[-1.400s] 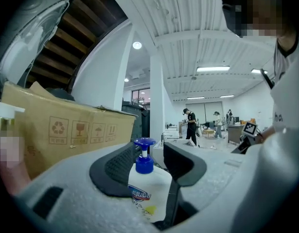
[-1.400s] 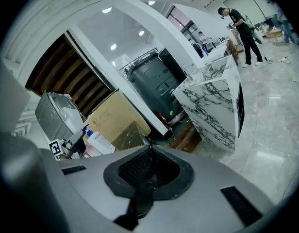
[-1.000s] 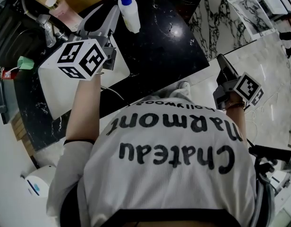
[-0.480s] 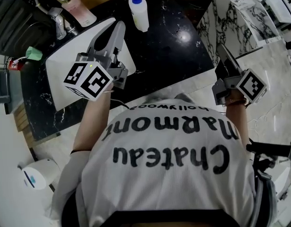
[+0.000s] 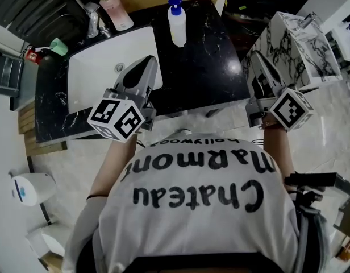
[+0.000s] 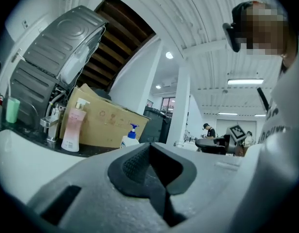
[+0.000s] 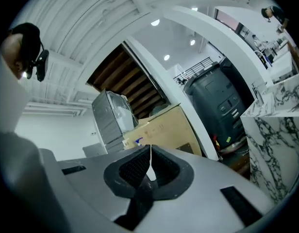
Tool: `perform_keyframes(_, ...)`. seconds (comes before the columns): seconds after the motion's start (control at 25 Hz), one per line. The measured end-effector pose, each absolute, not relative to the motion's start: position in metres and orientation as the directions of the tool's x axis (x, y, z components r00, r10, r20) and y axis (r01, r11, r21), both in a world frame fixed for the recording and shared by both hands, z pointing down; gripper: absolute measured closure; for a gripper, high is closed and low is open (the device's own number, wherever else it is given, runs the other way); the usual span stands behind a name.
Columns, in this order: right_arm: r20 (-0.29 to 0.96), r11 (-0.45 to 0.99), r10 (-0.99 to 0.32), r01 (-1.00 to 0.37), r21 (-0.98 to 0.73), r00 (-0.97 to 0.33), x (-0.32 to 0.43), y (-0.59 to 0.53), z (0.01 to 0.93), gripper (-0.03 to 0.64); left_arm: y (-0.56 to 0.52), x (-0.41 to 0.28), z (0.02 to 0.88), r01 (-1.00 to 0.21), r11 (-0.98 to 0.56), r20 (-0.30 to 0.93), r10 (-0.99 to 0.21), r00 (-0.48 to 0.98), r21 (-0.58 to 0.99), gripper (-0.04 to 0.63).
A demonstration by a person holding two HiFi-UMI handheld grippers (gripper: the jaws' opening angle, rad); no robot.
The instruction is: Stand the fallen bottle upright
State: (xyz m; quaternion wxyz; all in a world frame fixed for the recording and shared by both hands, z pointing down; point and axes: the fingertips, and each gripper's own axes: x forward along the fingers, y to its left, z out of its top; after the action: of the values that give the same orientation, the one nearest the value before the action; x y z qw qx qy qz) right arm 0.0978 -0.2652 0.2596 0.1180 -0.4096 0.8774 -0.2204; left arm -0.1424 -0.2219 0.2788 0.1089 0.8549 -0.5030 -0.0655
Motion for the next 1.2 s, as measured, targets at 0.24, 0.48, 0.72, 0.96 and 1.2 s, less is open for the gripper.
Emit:
perform_keyframes(0.24,0.098,0.551,-0.762,-0.720,-0.422,-0.640,0.117,-0.240,0.281,0.598,-0.177,-0.129,0.280,-0.896,-0.364,-0.009,-0.927,0.374,0.254,0.581)
perform_keyframes(0.48,0.158,0.629,-0.692,-0.696,-0.347,-0.704,0.127,-0.197,0.300,0.600,-0.126,-0.102,0.295,-0.921,-0.280,0.014,-0.955,0.295,0.272,0.581)
perform_keyframes(0.72,0.207,0.678,-0.635,-0.665,-0.313,-0.744,0.140,-0.155,0.318,0.604,-0.074,-0.080,0.302,-0.934,-0.224,0.027,-0.970,0.241,0.279,0.581)
perform_keyframes(0.96,0.241,0.685,-0.621,-0.666,-0.296,-0.746,0.161,-0.126,0.334,0.604,-0.033,-0.067,0.312,-0.944,-0.173,0.040,-0.981,0.192,0.281,0.581)
perform_keyframes(1.2,0.247,0.674,-0.618,-0.664,-0.324,-0.747,0.173,-0.104,0.347,0.604,-0.004,-0.058,0.323,-0.948,-0.155,0.068,-0.981,0.180,0.279,0.581)
